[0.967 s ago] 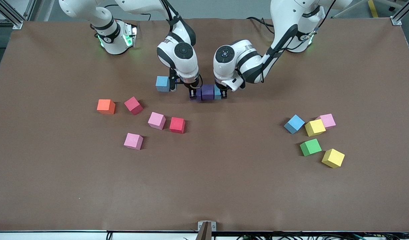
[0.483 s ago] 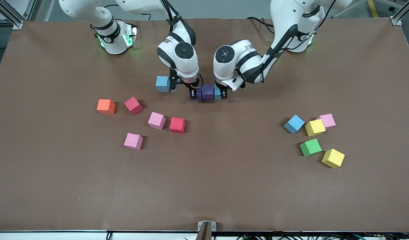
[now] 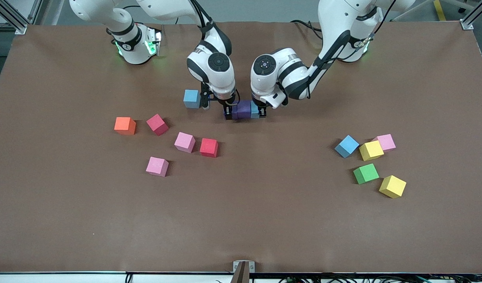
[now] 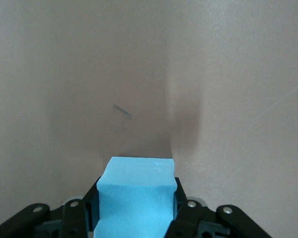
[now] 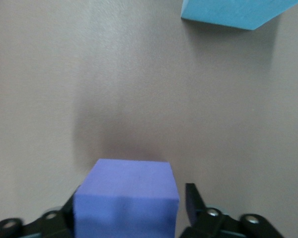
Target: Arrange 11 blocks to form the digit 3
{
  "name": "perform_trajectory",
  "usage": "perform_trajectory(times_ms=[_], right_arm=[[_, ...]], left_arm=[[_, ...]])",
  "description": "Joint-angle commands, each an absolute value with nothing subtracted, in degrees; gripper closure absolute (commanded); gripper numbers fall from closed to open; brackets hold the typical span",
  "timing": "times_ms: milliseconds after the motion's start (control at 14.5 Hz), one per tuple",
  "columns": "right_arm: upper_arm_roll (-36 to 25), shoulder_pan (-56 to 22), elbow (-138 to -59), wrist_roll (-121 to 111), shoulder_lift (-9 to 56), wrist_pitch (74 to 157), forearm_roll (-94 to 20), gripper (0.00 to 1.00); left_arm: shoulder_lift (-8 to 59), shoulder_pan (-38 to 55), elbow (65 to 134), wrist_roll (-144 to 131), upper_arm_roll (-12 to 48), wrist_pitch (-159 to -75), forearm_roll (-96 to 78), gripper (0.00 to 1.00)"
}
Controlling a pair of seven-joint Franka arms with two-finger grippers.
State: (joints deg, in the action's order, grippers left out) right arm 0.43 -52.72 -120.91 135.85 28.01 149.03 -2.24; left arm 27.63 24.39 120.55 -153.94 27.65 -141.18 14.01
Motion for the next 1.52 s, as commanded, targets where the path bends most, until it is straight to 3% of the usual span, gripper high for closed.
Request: perform_trajectory(times_ms=[0,69,138,760,967,1450], right_arm=[[0.18,-53.26,-119.53,136.41,29.36,148.98,-1.67,0.00],[0.18,-53.17,-119.53,136.41,29.09,148.54,-1.67,0.00],[0.18,-53.09,-119.53,136.32,28.83,148.01,-1.58,0.00],[0.18,-52.21,-119.62,133.24,22.60,139.23,-1.58,0.00],[0.18,-50.55,-120.84,130.36,17.60,135.98,-1.67,0.00],[0.18,-47.02,-132.69,117.62,4.94,134.47,-1.67,0.00]], left_arm=[[28.39,25.05,119.36,-153.72,27.33,-141.24,13.80,0.40],[28.39,25.05,119.36,-153.63,27.33,-141.07,13.80,0.04],[28.21,24.96,119.36,-153.63,27.33,-140.89,13.80,0.00],[24.97,23.91,118.57,-151.09,27.69,-133.51,11.52,0.00],[23.47,22.95,117.08,-148.63,27.68,-129.39,10.12,0.00],[20.13,15.65,113.21,-135.65,27.60,-125.17,9.84,0.00]])
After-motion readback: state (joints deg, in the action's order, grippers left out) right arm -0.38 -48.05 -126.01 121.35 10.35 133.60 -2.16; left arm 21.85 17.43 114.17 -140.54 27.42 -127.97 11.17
